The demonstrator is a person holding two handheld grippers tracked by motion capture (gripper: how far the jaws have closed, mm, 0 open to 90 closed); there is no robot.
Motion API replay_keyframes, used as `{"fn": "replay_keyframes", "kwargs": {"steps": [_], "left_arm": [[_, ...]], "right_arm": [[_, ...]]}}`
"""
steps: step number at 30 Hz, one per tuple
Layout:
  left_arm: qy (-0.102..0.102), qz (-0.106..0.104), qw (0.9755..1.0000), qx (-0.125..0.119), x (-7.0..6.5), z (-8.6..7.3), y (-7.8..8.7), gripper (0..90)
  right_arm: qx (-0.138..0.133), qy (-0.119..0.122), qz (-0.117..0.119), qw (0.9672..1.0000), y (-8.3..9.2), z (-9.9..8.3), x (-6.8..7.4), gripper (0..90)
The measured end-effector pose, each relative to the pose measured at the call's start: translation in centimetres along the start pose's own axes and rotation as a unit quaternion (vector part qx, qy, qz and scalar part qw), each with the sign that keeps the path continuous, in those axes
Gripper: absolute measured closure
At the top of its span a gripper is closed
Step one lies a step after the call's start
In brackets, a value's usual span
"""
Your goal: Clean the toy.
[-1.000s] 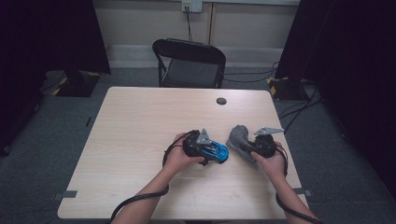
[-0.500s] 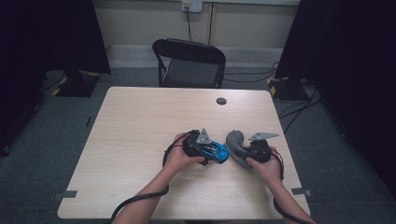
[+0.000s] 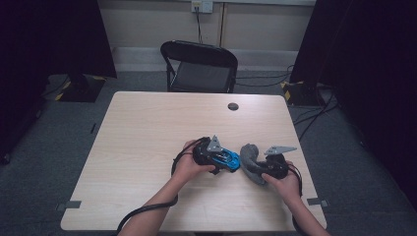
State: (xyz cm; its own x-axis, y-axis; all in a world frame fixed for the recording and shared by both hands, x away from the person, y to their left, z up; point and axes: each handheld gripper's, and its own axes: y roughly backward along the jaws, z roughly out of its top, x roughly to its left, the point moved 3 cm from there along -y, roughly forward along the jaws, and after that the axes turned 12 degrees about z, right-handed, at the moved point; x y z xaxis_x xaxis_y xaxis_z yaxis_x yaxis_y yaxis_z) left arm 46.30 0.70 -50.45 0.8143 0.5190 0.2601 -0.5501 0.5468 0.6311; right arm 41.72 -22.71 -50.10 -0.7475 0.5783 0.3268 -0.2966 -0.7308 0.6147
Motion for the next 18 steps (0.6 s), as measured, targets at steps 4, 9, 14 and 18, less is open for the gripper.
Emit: {"fn": "replay_keyframes", "kwargs": {"steps": [4,9,14,18], "left_arm": [[0.003,0.001,1.0,-0.003,0.0,-0.1,0.0,15.4],[0.007,0.0,1.0,-0.006,0.0,-0.1,0.0,15.4],[0.005,0.001,1.0,-0.006,0.0,-0.1,0.0,15.4],[0.006,0.001,1.0,-0.007,0.0,-0.1,0.0,15.4]], "right_arm": [[0.006,0.003,0.006,1.0,0.1,-0.2,0.5,73.3],[0.009,0.004,0.014,0.9998,0.0,-0.5,1.1,73.2],[0.011,0.004,0.021,0.9997,-0.1,-0.7,1.7,73.2],[0.013,0.006,0.029,0.9995,-0.3,-0.8,2.2,73.1]]}}
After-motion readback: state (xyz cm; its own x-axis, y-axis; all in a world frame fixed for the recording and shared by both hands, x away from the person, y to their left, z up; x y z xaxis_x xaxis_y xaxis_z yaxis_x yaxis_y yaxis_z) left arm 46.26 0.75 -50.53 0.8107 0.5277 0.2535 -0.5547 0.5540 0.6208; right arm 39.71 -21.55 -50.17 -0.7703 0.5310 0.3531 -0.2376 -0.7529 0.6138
